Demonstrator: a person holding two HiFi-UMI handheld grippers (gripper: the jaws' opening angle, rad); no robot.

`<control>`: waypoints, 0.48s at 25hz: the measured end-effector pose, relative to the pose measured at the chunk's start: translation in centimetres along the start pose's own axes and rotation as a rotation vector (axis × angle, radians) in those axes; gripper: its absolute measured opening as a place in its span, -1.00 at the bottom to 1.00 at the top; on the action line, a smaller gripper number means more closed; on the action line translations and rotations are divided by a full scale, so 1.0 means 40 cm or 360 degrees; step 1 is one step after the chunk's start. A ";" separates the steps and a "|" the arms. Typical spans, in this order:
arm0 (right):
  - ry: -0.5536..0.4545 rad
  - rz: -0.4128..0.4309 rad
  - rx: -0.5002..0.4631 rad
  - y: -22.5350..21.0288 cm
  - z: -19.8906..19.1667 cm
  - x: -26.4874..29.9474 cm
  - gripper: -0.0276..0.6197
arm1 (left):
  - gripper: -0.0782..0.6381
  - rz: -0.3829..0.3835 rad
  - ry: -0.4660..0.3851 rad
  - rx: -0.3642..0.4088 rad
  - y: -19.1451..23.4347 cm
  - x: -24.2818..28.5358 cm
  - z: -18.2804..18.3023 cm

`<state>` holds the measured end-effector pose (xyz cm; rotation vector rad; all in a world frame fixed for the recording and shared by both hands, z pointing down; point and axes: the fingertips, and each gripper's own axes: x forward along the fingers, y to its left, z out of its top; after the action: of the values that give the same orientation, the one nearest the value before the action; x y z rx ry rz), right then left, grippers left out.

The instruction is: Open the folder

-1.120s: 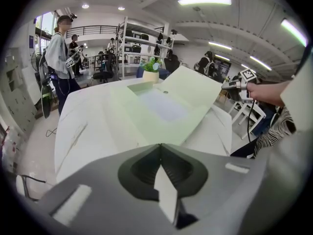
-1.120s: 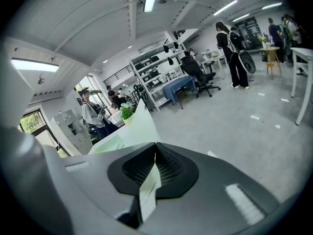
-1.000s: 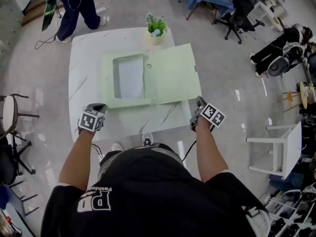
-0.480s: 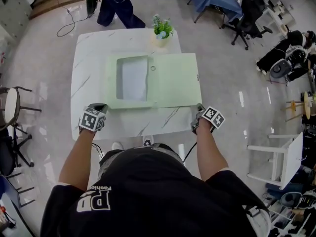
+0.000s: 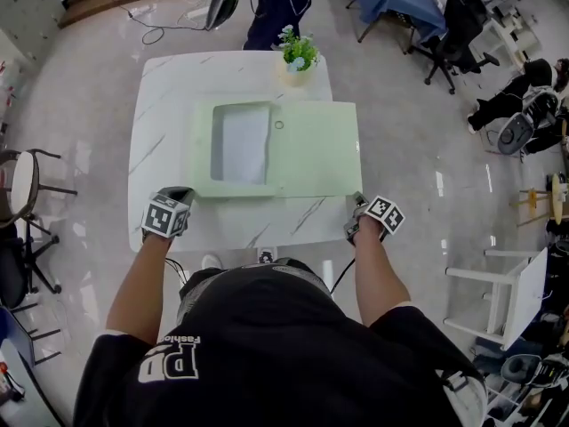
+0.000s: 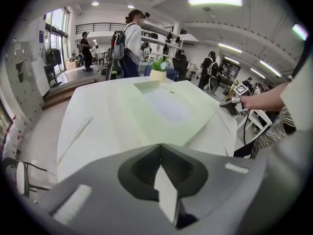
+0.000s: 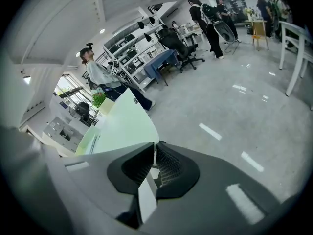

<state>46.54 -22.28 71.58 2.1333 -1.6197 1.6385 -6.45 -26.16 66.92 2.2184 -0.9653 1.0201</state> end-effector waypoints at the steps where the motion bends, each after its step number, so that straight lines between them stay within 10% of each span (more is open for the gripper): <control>1: 0.0006 0.0002 0.0002 0.001 -0.001 0.001 -0.87 | -0.64 0.0001 -0.0003 -0.0002 0.001 -0.001 0.001; 12: 0.0007 0.0006 0.0005 -0.002 -0.004 0.005 -0.86 | -0.64 0.0000 -0.0012 -0.0013 0.001 -0.003 0.002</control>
<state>46.48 -22.30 71.85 2.1280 -1.6225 1.6463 -6.48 -26.18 66.79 2.2175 -0.9710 1.0066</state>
